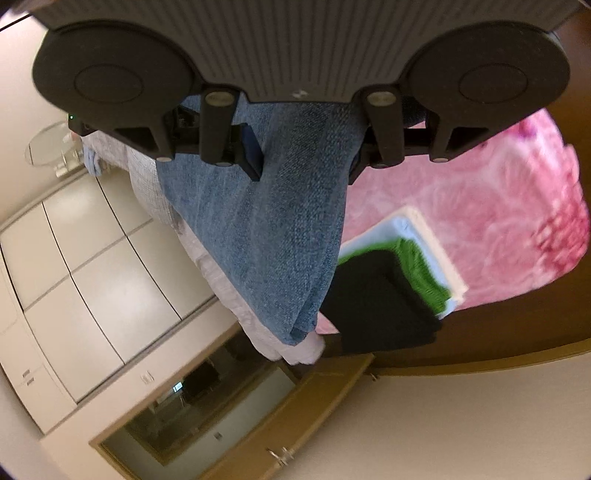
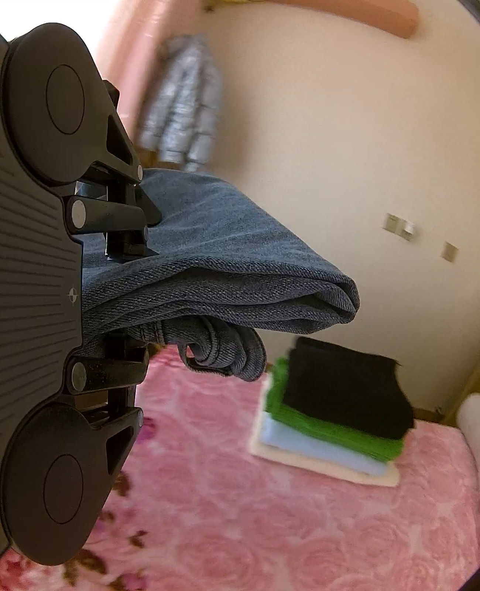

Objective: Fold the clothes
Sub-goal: 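Carry the folded blue jeans with both grippers toward the clothes stack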

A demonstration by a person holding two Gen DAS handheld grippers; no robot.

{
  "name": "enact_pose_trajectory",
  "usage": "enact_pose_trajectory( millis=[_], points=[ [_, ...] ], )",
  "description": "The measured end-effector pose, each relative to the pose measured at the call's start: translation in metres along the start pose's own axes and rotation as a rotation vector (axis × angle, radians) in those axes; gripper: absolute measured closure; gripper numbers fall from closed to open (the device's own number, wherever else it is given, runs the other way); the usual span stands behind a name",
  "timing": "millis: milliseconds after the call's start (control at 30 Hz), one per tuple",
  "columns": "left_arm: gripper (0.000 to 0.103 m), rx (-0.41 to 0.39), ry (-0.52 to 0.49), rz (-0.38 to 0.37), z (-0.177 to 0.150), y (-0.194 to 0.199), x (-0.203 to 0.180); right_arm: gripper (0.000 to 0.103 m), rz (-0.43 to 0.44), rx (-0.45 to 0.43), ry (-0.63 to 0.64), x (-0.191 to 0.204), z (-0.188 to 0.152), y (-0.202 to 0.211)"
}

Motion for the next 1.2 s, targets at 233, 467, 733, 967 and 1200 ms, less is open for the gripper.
enact_pose_trajectory(
  millis=[233, 467, 733, 967, 1200],
  points=[
    [0.063, 0.084, -0.078, -0.072, 0.074, -0.084, 0.001, 0.072, -0.046, -0.126, -0.054, -0.002, 0.058, -0.045],
    [0.063, 0.172, -0.166, -0.181, 0.149, -0.155, -0.008, 0.072, -0.082, -0.303, -0.128, 0.008, 0.104, -0.082],
    [0.063, 0.242, -0.275, -0.339, 0.236, -0.227, -0.02, 0.071, -0.124, -0.511, -0.141, 0.032, 0.153, -0.131],
    [0.063, 0.337, -0.298, -0.406, 0.27, -0.288, 0.007, 0.071, -0.175, -0.597, -0.169, 0.023, 0.171, -0.176],
    [0.063, 0.438, -0.237, -0.358, 0.259, -0.346, 0.062, 0.07, -0.252, -0.561, -0.257, -0.031, 0.178, -0.22]
  ],
)
Point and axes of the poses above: each gripper's, at about its wrist camera, not at the fingertips, and y roughly against the way its jaws point, x to its left, z to its top, the point moved 4 cm from there along -y, roughly the way its jaws point, and after that the axes turned 10 degrees about -x, right-handed, at the moved point
